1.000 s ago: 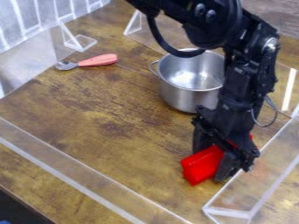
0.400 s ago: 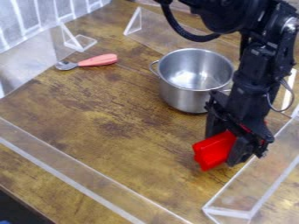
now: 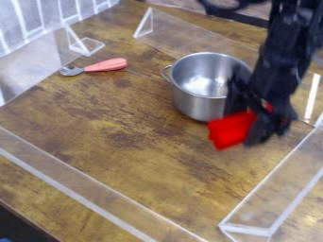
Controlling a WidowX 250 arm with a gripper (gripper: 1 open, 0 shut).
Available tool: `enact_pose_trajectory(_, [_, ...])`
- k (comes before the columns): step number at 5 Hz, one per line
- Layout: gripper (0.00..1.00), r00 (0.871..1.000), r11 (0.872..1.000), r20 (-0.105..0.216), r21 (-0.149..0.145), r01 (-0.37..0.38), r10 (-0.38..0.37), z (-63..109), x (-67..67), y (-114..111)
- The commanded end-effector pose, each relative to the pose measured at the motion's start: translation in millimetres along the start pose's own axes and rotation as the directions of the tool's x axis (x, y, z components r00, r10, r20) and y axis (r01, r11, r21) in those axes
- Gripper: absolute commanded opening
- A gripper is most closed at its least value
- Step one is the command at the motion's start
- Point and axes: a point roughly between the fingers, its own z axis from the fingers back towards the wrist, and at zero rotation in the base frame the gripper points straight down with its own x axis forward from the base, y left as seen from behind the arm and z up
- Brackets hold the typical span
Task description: Put the red object in the silver pot
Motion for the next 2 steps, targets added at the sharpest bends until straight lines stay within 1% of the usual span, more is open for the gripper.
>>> enact_pose_trajectory(1, [0.0,0.983,0.989,0.14,0.074,-0.127,0.116,70.3,-11.3,41.8])
enact_pose_trajectory(2, [0.0,0.965,0.976,0.188,0.081,-0.201,0.183,77.2,-16.8,53.0])
